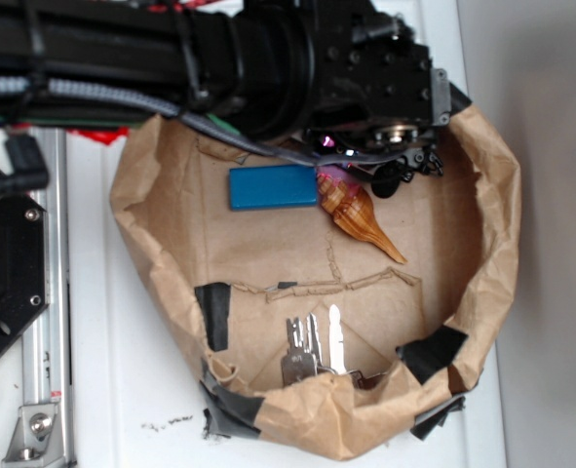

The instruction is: Grab the wood chip.

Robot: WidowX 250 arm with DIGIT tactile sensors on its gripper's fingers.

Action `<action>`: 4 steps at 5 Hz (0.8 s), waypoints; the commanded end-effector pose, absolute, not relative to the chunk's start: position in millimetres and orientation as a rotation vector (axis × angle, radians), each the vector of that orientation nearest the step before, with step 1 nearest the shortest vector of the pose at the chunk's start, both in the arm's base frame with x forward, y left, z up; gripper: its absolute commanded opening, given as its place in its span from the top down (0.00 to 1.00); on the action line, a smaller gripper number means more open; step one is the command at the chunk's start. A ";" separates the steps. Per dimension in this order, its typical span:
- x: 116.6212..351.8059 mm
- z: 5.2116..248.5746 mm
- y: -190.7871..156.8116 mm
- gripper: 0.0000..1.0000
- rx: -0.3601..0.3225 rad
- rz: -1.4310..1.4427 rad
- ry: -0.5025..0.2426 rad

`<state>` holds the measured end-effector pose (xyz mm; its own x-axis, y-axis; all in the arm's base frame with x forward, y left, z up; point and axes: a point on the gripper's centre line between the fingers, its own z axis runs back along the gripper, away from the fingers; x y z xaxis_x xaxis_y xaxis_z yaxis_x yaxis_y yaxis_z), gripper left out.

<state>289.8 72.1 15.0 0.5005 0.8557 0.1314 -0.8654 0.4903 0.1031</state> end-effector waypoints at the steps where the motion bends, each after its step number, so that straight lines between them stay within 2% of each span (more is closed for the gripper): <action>1: 285.4 110.0 56.4 1.00 0.137 0.560 -0.252; 2: 289.7 160.2 49.4 1.00 0.078 0.316 -0.304; 3: 298.4 197.1 36.5 1.00 0.010 0.073 -0.297; 4: 303.4 187.0 19.4 1.00 -0.031 -0.065 -0.220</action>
